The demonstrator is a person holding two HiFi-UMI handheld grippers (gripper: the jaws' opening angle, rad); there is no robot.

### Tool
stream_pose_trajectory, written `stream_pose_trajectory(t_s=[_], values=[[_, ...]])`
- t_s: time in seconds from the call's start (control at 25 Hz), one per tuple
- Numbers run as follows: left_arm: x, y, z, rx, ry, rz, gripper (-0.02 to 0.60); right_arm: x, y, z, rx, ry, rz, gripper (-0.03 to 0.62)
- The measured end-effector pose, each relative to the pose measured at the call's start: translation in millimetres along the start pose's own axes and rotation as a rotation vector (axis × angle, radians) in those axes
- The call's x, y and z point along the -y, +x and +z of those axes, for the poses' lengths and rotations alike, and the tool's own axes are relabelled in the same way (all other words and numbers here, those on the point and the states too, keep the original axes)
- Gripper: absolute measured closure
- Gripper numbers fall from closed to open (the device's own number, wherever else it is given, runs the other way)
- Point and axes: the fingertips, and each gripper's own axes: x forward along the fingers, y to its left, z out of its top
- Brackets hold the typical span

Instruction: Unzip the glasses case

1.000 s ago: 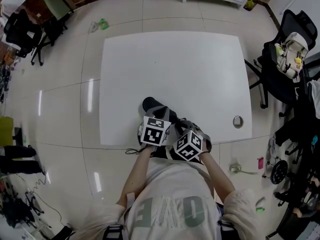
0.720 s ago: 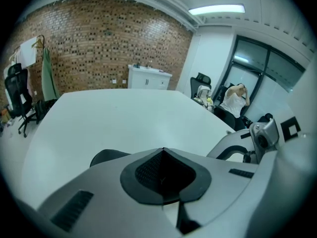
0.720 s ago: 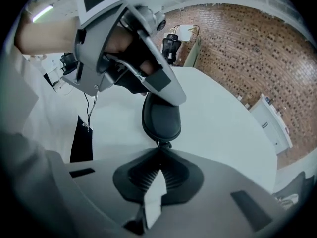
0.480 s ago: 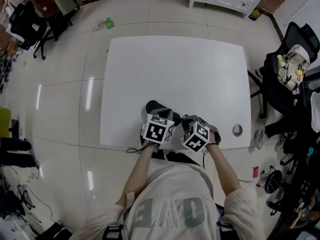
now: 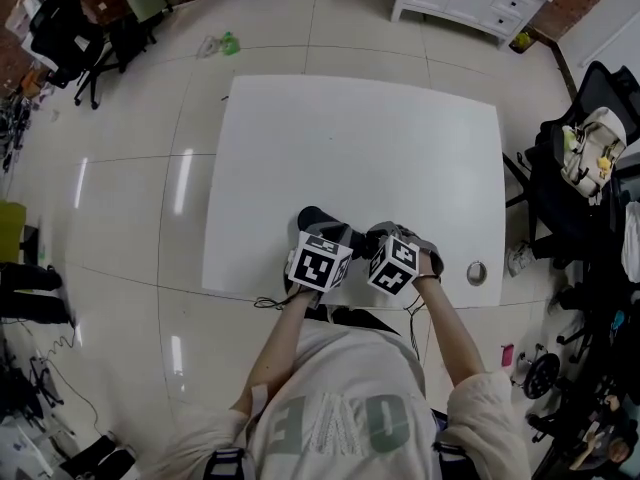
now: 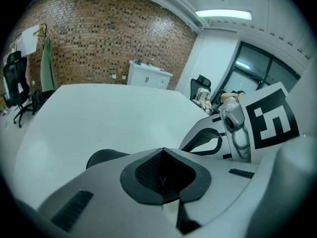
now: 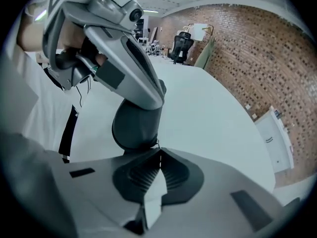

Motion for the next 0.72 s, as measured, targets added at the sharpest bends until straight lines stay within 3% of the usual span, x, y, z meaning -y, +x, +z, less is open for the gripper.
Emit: stream_pose_trajectory(t_s=[0.2,0.32,0.36,0.52,0.72], values=[[-3,-1,-1,0.005,-0.004,-0.002,0.584,-2,-4,1,0.062,0.094,-0.010,0.594],[-3,-4,0,0.038,-0.006,-0.010,0.584,10,-21,2,0.148,0.230,-0.100,0.592],[-2,-11,6,0.091,-0.030,-0.022,0.584,16,-31,3,0.189,0.289,-0.142,0.592],[-1,-61,53,0.444,-0.220,-0.108,0.584,33,-80,0,0.373,0.572,-0.241,0.592],[-10,-127,72,0.771,-0.399,-0.200,0.584,30,-129,-6,0.660,0.961,-0.209,0.594]])
